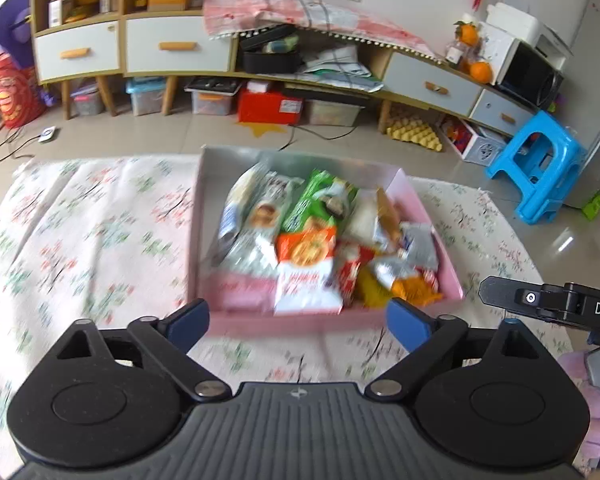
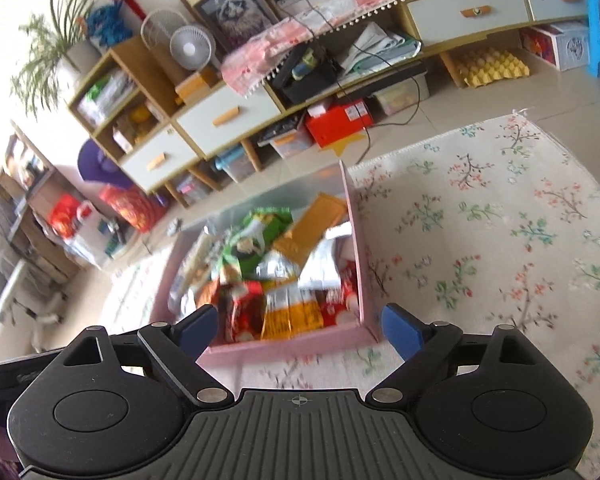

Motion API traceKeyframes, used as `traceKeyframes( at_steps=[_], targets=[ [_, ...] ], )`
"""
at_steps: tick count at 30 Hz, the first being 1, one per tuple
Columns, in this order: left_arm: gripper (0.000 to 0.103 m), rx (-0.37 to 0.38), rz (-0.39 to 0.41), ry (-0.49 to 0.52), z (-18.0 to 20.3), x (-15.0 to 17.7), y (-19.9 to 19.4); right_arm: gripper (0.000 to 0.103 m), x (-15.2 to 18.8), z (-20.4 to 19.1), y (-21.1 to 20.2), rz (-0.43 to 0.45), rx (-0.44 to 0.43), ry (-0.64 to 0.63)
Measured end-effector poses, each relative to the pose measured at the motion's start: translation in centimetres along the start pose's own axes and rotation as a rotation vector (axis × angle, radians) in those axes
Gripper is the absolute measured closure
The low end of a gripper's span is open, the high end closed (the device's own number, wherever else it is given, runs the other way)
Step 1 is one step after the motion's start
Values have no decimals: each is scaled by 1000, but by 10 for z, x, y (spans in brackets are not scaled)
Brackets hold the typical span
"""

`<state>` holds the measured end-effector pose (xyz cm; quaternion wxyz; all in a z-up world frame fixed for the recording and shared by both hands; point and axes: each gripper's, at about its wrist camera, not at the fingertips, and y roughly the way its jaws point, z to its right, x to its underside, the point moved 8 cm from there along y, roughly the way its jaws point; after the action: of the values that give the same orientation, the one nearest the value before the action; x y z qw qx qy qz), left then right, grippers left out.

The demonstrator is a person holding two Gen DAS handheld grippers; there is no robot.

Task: Organize snacks
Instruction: 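Move both open tools back over the brown cake and white biscuit pack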

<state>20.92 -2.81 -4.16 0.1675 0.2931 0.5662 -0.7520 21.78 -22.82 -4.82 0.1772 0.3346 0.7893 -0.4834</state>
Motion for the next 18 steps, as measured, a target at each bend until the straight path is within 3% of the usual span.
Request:
traceKeyframes(
  at_steps=[9,15,18],
  targets=[
    [1,-102,-16,-28,-17,34,-23,7,35,-24,-9,-59,40,-98],
    [1,-124,-3,-32,-28,59,-23,7,66,-39,0,-116,76,-155],
    [1,-115,41,-27,-36,72,-22,7,80,-46,10,-143,90,-179]
  ],
)
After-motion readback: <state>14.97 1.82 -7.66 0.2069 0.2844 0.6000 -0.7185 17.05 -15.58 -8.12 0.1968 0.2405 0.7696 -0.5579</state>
